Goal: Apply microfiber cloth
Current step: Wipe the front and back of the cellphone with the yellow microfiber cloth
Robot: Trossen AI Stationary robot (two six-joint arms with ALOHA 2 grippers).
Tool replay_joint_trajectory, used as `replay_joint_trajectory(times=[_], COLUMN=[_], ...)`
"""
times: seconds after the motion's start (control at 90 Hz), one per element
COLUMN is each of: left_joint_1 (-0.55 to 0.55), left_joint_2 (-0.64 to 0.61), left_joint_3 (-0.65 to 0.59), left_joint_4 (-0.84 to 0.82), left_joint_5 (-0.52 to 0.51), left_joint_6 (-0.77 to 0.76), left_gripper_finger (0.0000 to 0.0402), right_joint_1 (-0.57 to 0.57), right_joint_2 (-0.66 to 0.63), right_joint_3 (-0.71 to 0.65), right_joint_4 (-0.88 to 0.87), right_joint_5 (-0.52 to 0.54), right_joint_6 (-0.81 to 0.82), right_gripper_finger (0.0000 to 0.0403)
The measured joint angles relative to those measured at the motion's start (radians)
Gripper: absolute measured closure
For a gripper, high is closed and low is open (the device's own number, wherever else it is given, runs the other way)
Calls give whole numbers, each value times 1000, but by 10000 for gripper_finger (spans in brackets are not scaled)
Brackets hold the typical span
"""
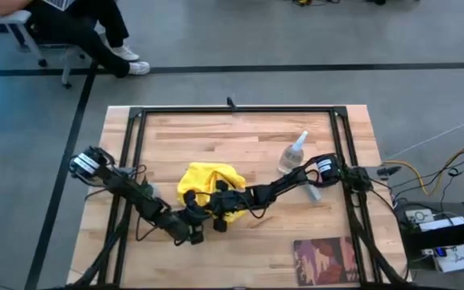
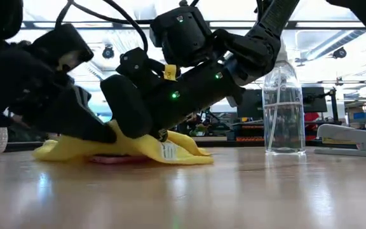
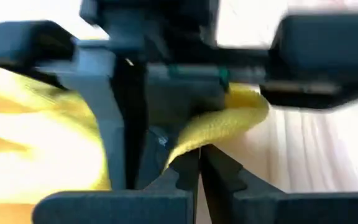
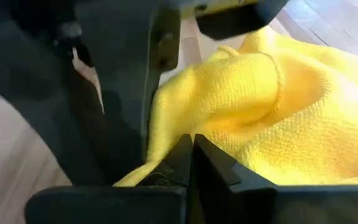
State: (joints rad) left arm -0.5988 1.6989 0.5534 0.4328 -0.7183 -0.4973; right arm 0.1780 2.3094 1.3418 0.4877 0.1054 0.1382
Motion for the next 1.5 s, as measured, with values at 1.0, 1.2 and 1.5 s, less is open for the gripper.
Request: replay_joint_trajectory(times=[1.0, 1.2, 1.5], left_joint_1=[178, 182, 189], left_joint_2=[20, 21, 144], left_joint_3=[-3, -4, -4], left_joint_4=[-20, -6, 113], left_joint_5=[-90, -107, -118], left_joint_6=[175, 133, 115], left_gripper_finger=[401, 401, 401], right_joint_1=[-179, -200, -199], right_joint_2=[-81, -81, -78], right_joint_3=[19, 19, 17], right_joint_4=[-226, -219, -217], right_joint_5=[-292, -319, -273], right_joint_6=[-191, -222, -254], right_gripper_finger=[402, 403, 403])
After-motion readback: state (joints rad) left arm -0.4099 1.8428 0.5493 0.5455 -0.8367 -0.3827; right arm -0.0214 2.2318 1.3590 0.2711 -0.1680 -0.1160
